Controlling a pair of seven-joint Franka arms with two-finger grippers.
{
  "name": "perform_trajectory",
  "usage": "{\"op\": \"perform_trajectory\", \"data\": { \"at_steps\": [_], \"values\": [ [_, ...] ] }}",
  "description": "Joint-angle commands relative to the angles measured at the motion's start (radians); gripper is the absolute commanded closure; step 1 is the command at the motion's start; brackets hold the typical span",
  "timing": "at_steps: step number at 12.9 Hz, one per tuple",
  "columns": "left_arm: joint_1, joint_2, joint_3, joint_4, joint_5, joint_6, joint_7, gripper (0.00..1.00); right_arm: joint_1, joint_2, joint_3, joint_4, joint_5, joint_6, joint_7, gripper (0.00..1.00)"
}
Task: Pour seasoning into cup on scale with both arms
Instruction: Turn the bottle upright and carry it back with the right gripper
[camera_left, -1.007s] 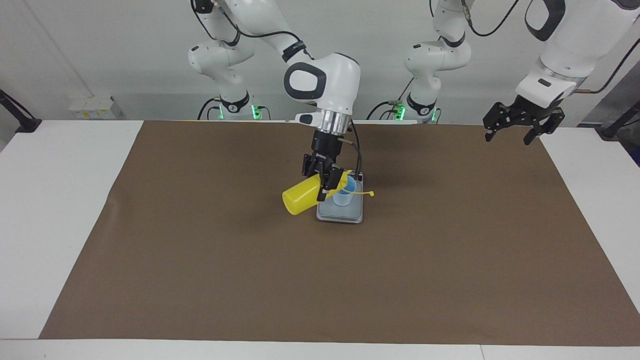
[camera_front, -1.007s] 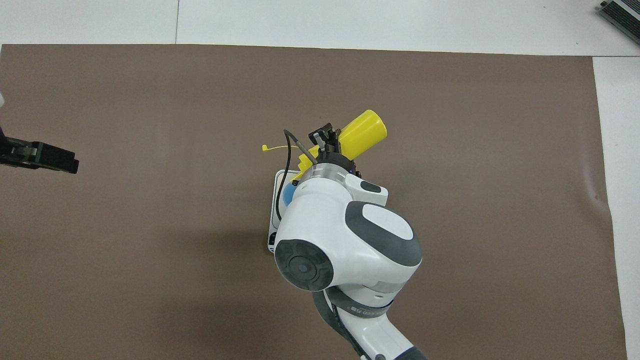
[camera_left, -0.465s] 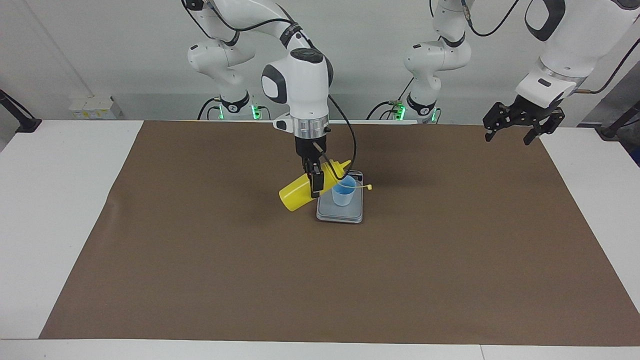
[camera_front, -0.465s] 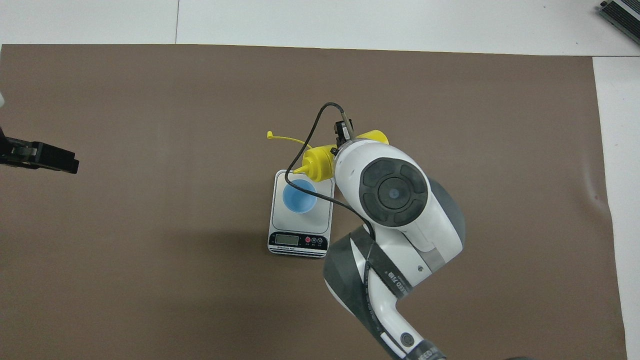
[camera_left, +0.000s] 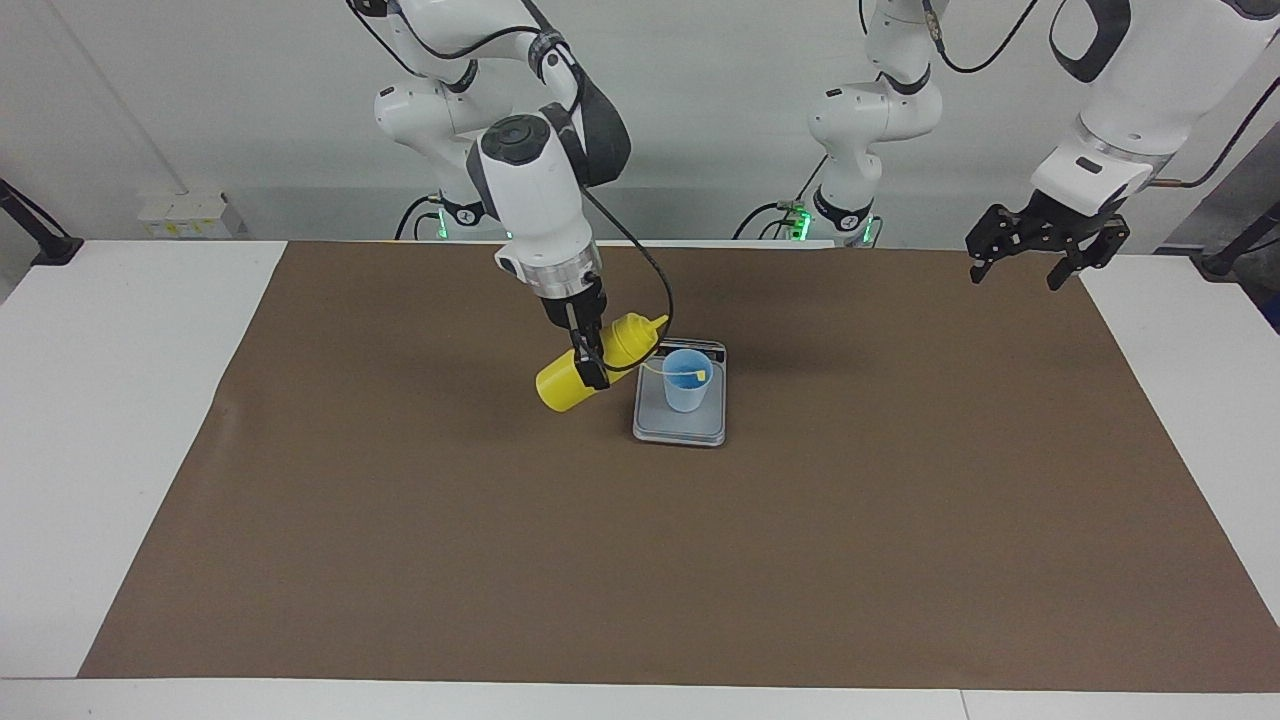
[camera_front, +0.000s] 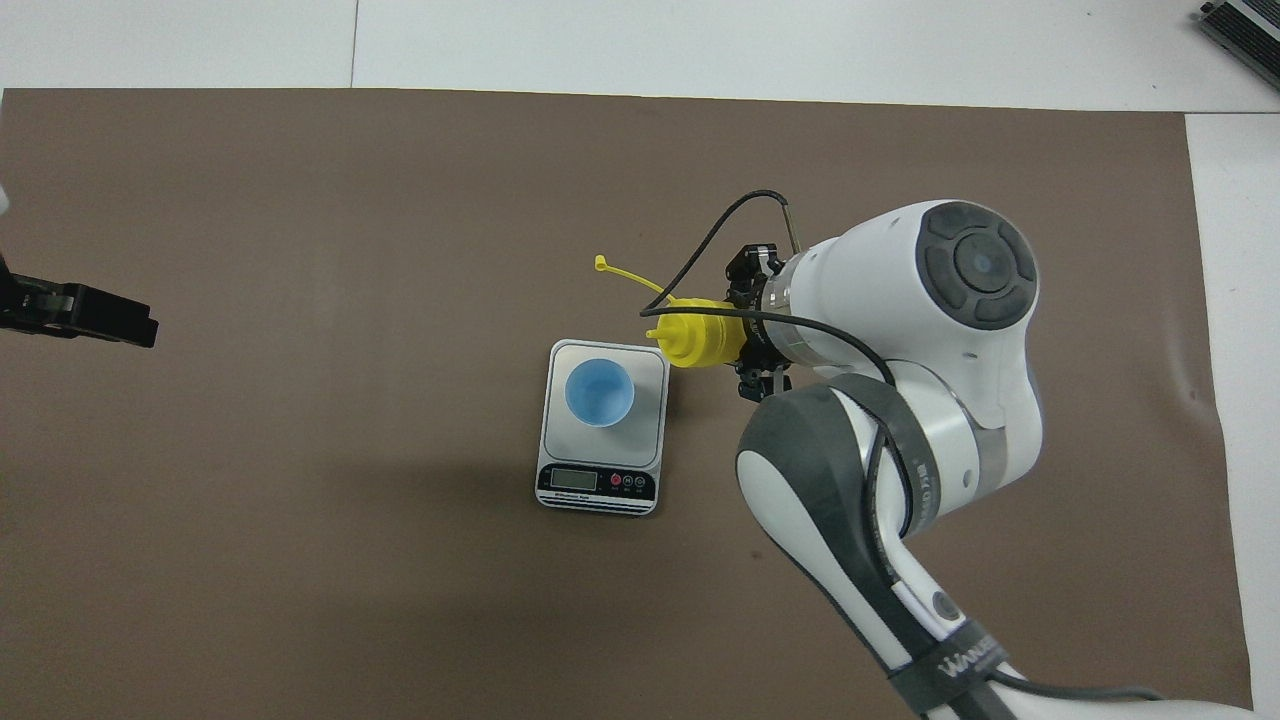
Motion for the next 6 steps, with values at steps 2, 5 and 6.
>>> {"op": "perform_trajectory", "data": {
  "at_steps": [2, 5, 6],
  "values": [
    [0.001, -0.006, -0.002, -0.011, 0.011, 0.004, 0.015, 0.0, -0.129, -0.053, 0.01, -0.055, 0.181, -0.143, -0.269, 1.0],
    [0.001, -0.006, 0.0, -0.012, 0.011, 0.004, 0.014, 0.0, -0.247, -0.098, 0.008, -0.153, 0.302, -0.202, -0.513, 1.0],
    [0.001, -0.006, 0.0, -0.012, 0.011, 0.004, 0.015, 0.0, -0.29, -0.106, 0.008, -0.184, 0.342, -0.225, -0.611, 1.0]
  ]
}}
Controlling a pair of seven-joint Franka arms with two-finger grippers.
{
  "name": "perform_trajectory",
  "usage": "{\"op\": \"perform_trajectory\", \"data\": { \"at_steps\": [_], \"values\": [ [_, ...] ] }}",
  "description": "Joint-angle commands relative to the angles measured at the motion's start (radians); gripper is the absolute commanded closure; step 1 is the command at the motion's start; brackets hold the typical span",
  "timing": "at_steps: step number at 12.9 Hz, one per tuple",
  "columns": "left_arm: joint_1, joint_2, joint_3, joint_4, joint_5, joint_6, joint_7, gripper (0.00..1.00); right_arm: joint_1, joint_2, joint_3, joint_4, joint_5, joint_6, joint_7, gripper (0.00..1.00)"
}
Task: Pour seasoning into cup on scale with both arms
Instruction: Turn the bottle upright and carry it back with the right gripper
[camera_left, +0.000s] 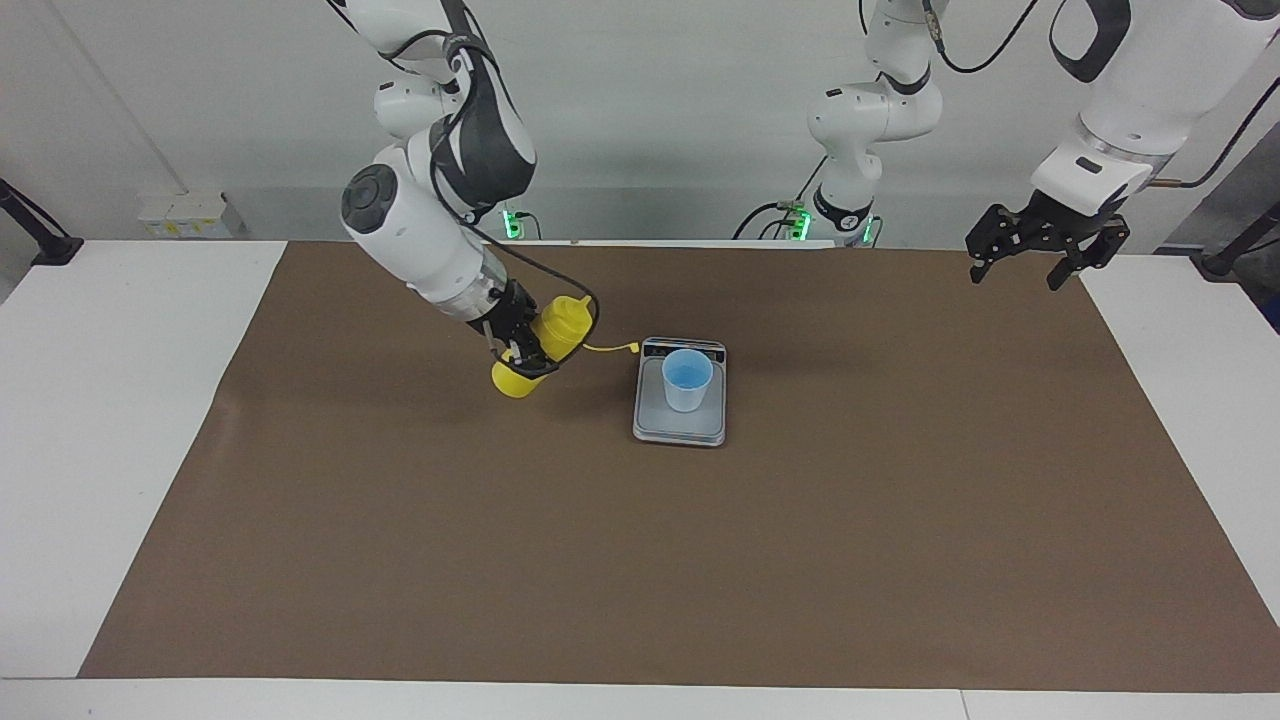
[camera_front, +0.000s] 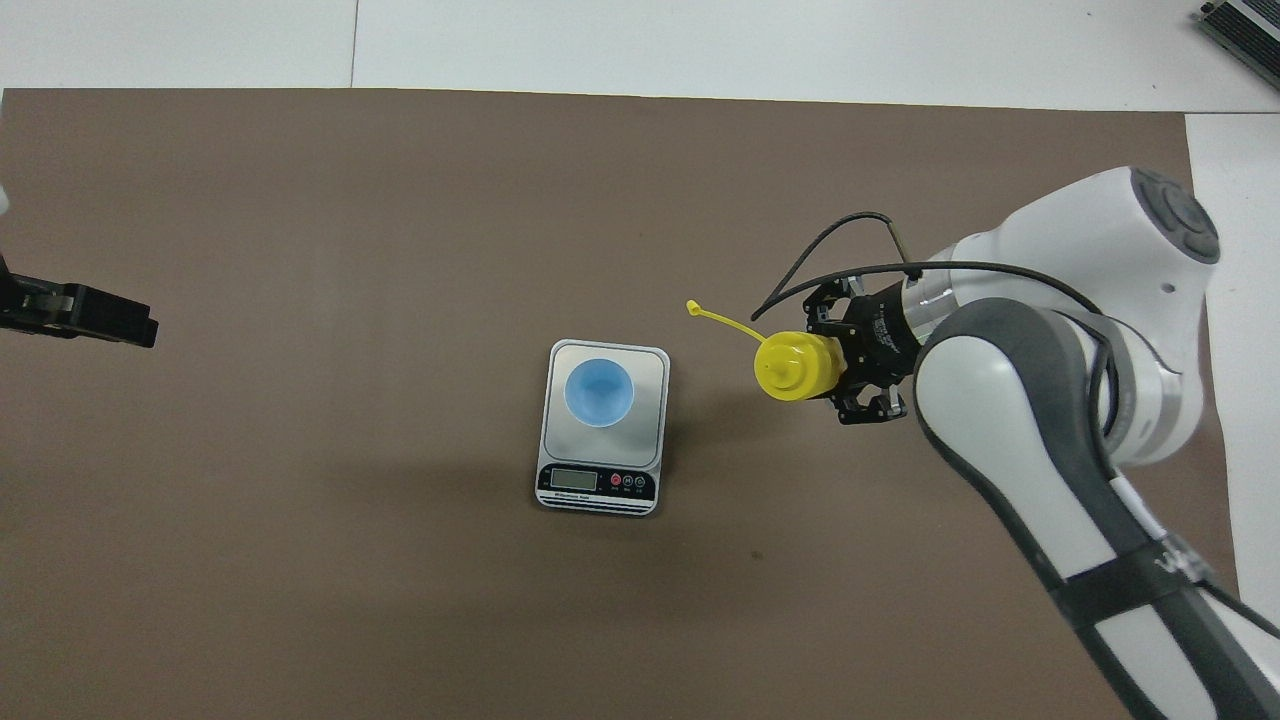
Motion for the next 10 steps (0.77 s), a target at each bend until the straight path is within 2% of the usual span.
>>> {"op": "perform_trajectory", "data": {
  "at_steps": [1, 5, 6, 10],
  "values": [
    [0.001, -0.006, -0.002, -0.012, 0.011, 0.004, 0.013, 0.0, -0.126, -0.063, 0.011, -0.111, 0.132, -0.056, -0.229, 1.0],
    [0.001, -0.006, -0.002, -0.012, 0.011, 0.004, 0.016, 0.0, -0.253, -0.061, 0.01, -0.226, 0.271, -0.087, -0.395, 1.0],
    [-0.001, -0.006, -0.002, -0.012, 0.011, 0.004, 0.016, 0.0, -0.275, -0.061, 0.01, -0.262, 0.324, -0.085, -0.428, 1.0],
    [-0.001, -0.006, -0.002, -0.012, 0.011, 0.002, 0.02, 0.0, -0.326, -0.061, 0.01, -0.355, 0.394, -0.076, -0.552, 0.99]
  ]
}}
